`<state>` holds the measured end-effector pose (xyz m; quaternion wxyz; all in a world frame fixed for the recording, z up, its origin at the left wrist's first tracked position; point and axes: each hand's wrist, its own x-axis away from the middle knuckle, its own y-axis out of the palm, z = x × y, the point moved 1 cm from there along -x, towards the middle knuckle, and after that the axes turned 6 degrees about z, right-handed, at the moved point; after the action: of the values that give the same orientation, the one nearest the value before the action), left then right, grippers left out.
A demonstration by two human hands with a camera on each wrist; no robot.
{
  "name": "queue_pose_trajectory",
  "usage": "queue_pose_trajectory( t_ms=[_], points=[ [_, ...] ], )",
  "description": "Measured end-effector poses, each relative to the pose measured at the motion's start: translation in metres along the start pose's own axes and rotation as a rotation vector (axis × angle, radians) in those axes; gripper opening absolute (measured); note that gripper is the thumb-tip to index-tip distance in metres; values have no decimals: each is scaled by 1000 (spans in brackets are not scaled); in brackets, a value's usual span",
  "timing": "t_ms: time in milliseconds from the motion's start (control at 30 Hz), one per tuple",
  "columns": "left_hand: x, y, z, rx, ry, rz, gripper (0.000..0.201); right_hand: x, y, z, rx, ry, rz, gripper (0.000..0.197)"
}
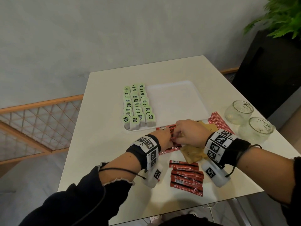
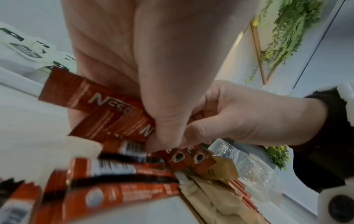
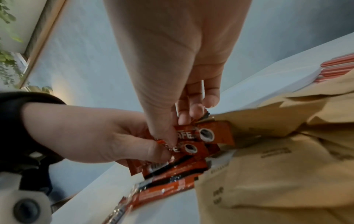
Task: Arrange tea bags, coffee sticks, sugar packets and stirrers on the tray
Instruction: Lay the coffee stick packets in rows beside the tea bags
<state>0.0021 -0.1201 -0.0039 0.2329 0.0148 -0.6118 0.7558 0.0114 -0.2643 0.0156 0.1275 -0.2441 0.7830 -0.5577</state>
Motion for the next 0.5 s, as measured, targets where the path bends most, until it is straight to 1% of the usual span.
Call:
queue_pose_trajectory(
  t_ms=[133,267,400,500],
  points=[
    [2,-9,-7,110,-16,-9,40,-7,-2,-1,-59,-9,28,7],
    [5,-29,-13,95,-23,-38,41,-15,-9,-4,-82,-33,40,13],
    [6,-60,-17,125,-8,-65,32,-25,-26,-6,-105,-73,91,16],
    [6,-75,-25,154,-15,-73,30,-33,-38,-3,-128,-82,101,14]
  ],
)
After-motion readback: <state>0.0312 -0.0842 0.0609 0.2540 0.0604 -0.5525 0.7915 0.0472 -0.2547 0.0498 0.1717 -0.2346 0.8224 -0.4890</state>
